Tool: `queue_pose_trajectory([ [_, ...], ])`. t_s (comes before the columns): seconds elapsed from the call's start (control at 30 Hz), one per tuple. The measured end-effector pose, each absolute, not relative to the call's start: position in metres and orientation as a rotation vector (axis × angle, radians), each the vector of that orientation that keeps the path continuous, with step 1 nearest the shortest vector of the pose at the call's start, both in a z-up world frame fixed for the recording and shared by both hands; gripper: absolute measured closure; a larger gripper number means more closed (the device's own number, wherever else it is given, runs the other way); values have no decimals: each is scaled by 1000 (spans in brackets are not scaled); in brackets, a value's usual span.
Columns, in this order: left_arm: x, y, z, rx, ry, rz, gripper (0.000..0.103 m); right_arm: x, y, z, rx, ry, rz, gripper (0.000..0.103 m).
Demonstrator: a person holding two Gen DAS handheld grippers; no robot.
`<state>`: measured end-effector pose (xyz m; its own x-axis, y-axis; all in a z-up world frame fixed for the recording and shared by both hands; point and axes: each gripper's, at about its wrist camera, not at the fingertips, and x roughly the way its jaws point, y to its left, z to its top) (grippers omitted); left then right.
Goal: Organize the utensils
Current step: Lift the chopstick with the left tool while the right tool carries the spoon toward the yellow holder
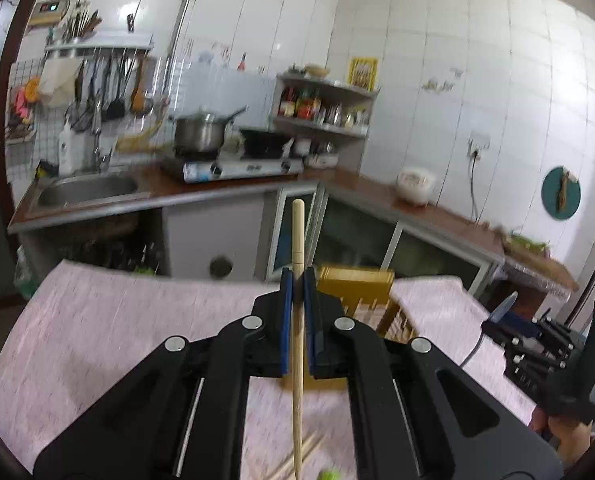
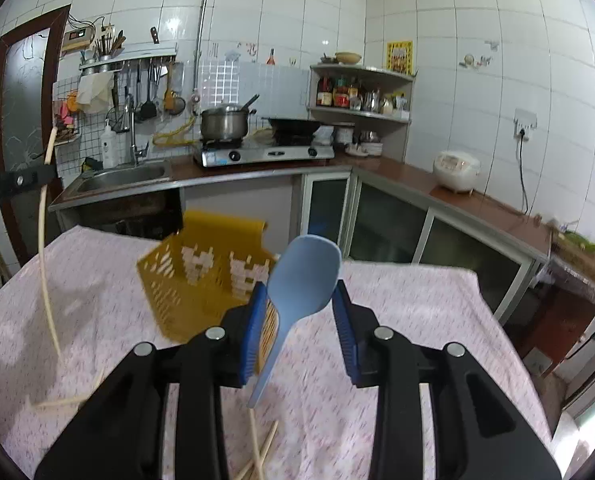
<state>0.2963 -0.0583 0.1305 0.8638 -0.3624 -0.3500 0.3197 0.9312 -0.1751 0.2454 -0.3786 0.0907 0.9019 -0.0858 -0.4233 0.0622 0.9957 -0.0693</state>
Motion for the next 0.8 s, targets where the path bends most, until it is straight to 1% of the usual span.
queue_pose_trajectory([
  [0.23,334,-95,174,-92,258,-383,99,275,-382,133,-34,388,-80,69],
  [0.4,363,-118,186,-84,208,-400,99,301,-381,150,-31,367,-72,69],
  [0.57,394,-127,173,-107,196,-406,99,324,-377,141,-37,384,-62,69],
  [0.8,423,-137,127,-88,265,-406,99,346,-368,111,-67,423,-40,69],
])
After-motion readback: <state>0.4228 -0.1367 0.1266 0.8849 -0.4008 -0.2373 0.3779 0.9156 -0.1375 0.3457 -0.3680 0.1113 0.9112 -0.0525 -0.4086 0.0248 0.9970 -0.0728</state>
